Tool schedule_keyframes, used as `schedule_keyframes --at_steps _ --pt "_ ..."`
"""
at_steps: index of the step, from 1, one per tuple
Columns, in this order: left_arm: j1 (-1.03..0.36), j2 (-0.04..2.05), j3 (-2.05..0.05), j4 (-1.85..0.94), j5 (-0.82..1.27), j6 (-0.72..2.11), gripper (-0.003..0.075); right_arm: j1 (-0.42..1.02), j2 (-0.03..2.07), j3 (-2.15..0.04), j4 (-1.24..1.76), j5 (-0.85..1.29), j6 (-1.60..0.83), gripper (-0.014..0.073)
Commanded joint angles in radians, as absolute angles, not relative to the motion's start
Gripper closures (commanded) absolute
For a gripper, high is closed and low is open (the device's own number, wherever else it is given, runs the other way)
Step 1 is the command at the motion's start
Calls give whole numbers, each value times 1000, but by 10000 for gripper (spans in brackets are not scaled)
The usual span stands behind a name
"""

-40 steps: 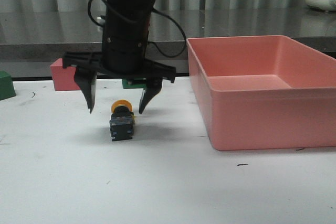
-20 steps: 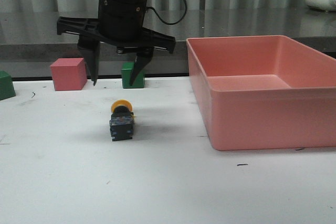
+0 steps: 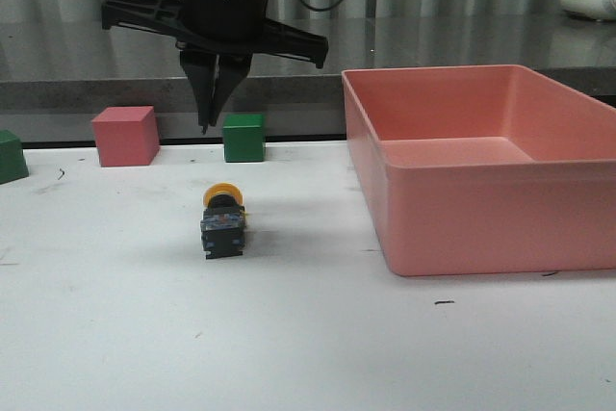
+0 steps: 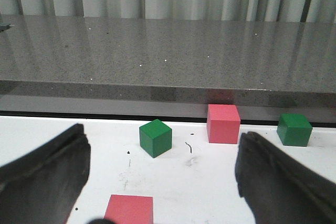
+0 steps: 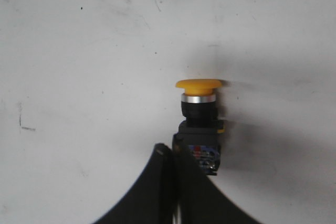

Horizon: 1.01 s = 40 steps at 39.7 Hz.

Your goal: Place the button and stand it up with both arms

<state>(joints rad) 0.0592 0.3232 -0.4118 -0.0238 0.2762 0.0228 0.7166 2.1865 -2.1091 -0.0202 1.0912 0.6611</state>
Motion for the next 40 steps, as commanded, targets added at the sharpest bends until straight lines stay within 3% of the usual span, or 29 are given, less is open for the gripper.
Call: schedule_keyframes --at_steps 1,14,24,40 --pt "59 339 -449 -25 192 22 176 710 2067 -2144 -34 1116 555 658" --pt "59 339 -449 -25 192 22 176 600 1916 -2144 -38 1341 382 658" --pt "59 339 -449 -25 192 22 176 511 1813 -2130 -34 1343 309 658" --pt "59 339 -449 -25 192 22 176 309 1540 -1789 -76 1314 294 658"
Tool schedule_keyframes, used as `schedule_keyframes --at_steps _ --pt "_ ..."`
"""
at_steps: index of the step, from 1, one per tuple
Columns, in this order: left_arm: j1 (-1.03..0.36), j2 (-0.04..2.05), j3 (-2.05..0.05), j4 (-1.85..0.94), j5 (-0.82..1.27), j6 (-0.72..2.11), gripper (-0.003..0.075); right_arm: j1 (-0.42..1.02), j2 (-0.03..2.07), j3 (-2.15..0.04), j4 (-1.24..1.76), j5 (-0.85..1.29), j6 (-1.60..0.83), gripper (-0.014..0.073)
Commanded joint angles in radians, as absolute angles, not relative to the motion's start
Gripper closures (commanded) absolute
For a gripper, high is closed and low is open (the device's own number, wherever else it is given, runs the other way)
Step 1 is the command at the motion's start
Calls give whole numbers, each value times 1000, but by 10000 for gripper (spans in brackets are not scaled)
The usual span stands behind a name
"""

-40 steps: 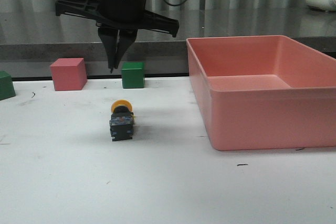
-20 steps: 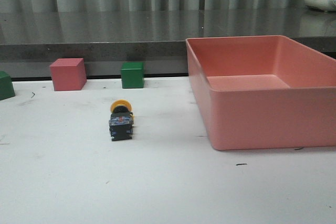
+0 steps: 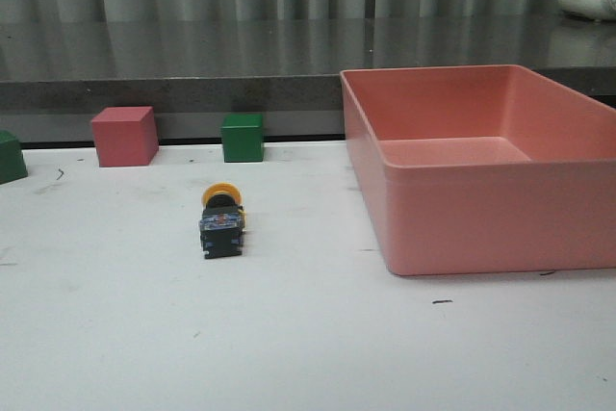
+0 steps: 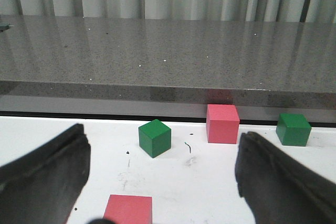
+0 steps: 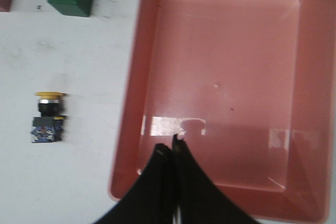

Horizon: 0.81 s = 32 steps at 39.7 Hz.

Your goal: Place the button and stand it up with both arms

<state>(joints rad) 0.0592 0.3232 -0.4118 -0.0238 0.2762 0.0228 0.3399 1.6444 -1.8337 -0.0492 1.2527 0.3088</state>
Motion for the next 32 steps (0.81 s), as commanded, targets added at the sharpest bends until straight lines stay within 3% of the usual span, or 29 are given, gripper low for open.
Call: schedule_keyframes --at_steps 1,32 --pt "59 339 -449 -25 192 22 176 299 1524 -1759 -80 1304 294 658" --pt "59 339 -449 -25 192 22 176 275 639 -678 -184 664 294 664"
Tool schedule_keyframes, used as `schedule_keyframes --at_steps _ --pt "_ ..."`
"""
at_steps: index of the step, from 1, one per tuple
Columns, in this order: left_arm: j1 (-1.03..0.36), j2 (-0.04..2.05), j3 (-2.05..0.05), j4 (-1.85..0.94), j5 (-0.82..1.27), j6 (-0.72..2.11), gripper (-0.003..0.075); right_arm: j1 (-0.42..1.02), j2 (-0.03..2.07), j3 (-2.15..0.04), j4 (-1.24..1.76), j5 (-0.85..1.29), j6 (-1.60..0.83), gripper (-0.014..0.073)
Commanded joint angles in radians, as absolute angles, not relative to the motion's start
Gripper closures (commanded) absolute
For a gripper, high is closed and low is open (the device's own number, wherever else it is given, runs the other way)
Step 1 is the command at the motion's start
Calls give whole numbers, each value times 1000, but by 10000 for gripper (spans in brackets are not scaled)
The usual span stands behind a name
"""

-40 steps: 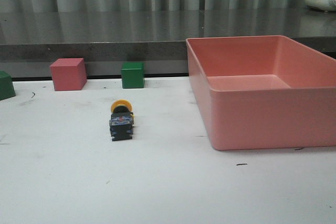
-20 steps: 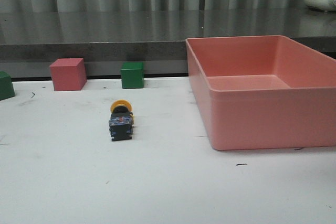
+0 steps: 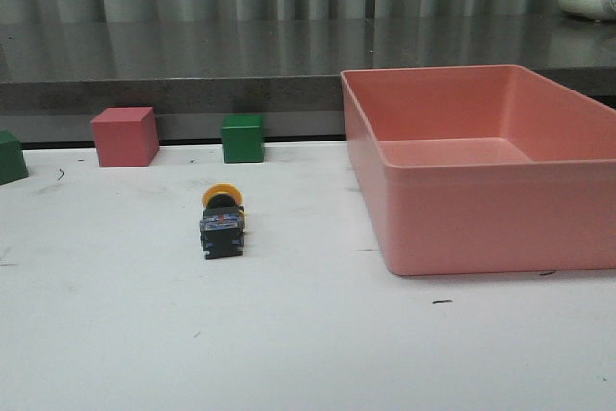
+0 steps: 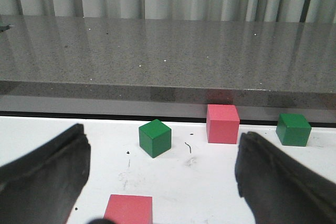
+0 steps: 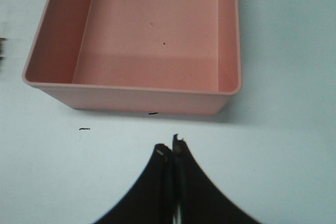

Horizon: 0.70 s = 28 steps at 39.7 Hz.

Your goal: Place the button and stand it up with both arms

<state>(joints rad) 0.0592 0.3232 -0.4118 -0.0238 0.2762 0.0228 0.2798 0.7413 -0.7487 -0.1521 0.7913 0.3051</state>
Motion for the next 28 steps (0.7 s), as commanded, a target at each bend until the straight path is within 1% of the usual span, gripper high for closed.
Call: schedule_keyframes --at_steps 1,9,15,19,28 --pt "59 339 -449 -25 192 22 176 275 601 -652 -186 651 294 664" --pt "59 339 -449 -25 192 22 176 275 348 -460 -202 547 294 664" --pt "59 339 -449 -25 192 22 176 275 206 -425 -210 470 294 664" --pt "59 339 -449 -25 192 22 176 275 169 -424 -212 464 294 664" --pt "59 339 -449 -55 186 22 176 275 168 -424 -212 467 294 664"
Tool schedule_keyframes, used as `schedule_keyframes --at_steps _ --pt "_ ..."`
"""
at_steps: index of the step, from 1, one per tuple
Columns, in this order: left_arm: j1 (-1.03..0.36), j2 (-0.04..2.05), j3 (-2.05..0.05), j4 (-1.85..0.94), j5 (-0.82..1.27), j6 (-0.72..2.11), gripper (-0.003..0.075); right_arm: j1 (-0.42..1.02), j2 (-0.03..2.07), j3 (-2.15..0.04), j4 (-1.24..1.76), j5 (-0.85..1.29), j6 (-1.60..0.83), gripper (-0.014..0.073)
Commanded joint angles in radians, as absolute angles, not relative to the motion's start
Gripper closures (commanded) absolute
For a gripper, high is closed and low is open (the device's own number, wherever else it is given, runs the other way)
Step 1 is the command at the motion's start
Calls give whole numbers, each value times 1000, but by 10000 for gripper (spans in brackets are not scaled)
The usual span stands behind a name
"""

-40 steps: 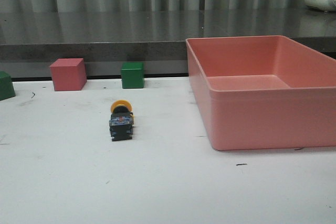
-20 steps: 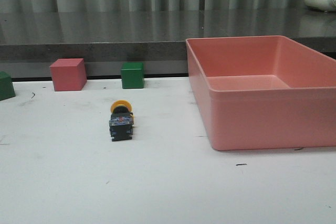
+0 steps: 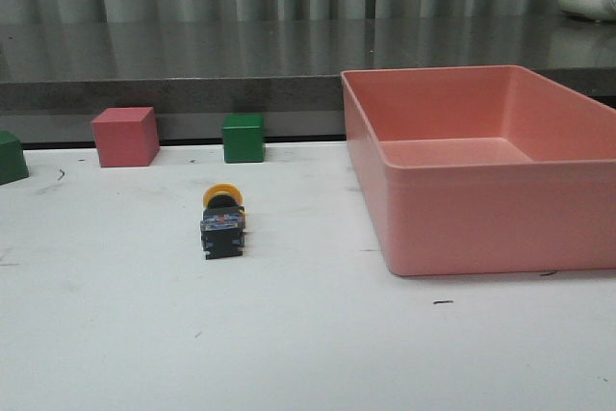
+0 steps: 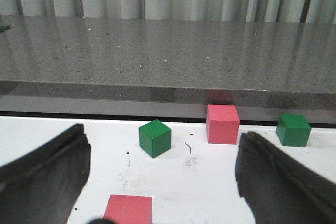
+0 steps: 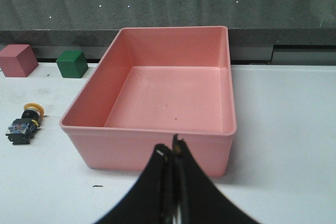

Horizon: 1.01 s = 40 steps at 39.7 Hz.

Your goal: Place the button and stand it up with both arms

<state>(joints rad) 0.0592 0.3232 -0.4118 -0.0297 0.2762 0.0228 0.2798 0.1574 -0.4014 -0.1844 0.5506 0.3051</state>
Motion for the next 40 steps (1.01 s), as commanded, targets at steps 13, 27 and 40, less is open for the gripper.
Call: schedule_keyframes --at_steps 13,27,40 --pt "-28 509 -513 -98 253 48 176 275 168 -424 -212 467 294 664" --pt "-307 885 -733 -96 360 68 172 275 168 -424 -212 467 294 664" --pt "-463 1253 -1014 -96 505 66 172 275 168 -424 -212 467 294 664"
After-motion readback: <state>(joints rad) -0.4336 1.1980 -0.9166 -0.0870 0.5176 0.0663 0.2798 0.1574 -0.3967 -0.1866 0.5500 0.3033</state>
